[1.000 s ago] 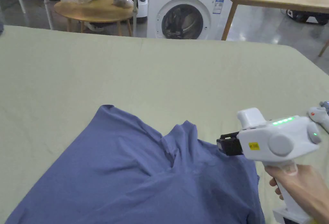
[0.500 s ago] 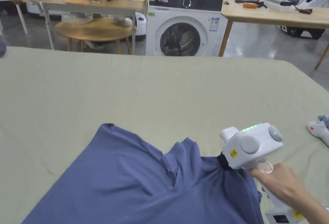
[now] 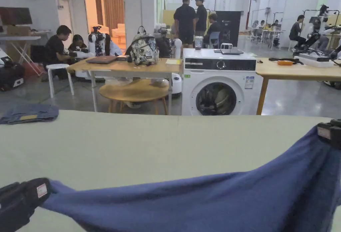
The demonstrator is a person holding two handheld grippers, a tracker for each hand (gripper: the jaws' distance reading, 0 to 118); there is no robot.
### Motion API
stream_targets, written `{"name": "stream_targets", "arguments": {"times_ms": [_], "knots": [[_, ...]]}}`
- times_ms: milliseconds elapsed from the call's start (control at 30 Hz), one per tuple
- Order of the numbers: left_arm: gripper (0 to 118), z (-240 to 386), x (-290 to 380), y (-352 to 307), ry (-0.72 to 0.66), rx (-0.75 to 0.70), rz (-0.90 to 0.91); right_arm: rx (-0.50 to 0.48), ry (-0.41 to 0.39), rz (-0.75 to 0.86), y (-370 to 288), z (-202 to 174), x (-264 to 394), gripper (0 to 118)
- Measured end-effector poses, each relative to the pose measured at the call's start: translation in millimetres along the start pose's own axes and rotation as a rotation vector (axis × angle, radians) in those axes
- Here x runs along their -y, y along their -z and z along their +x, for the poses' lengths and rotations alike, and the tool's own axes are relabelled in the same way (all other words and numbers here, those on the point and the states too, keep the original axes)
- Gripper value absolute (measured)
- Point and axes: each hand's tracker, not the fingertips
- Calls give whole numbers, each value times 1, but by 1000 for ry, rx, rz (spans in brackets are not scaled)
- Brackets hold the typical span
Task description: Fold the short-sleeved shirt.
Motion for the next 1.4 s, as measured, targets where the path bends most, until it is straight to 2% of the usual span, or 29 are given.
{"name": "stream_targets", "arguments": {"times_ms": [133,300,467,600,667,733,1033,1100,1233,1367,1400], "knots": [[0,-6,-80,45,21,22,48,44,30,74,0,14,-45,0],[0,2,-171,90,101,-10,87,49,175,186,21,21,-107,0],[0,4,-233,110,148,-88,123,102,146,199,50,14,-170,0],[0,-2,-269,122,121,-105,130,154,118,209,73,8,-204,0],[0,-1,-277,126,132,-121,131,148,120,210,80,7,-217,0],[0,0,-280,133,138,-130,136,130,141,218,105,22,-235,0],[0,-18,-273,164,112,-154,132,137,98,228,125,10,-252,0],[0,-24,-260,173,95,-146,113,141,98,210,132,8,-243,0],[0,-30,-210,188,70,-132,33,78,147,164,152,8,-203,0],[0,-44,-153,194,31,-96,-45,-30,182,101,158,9,-142,0],[0,-44,-133,186,31,-93,-55,-14,183,102,155,9,-123,0]]}}
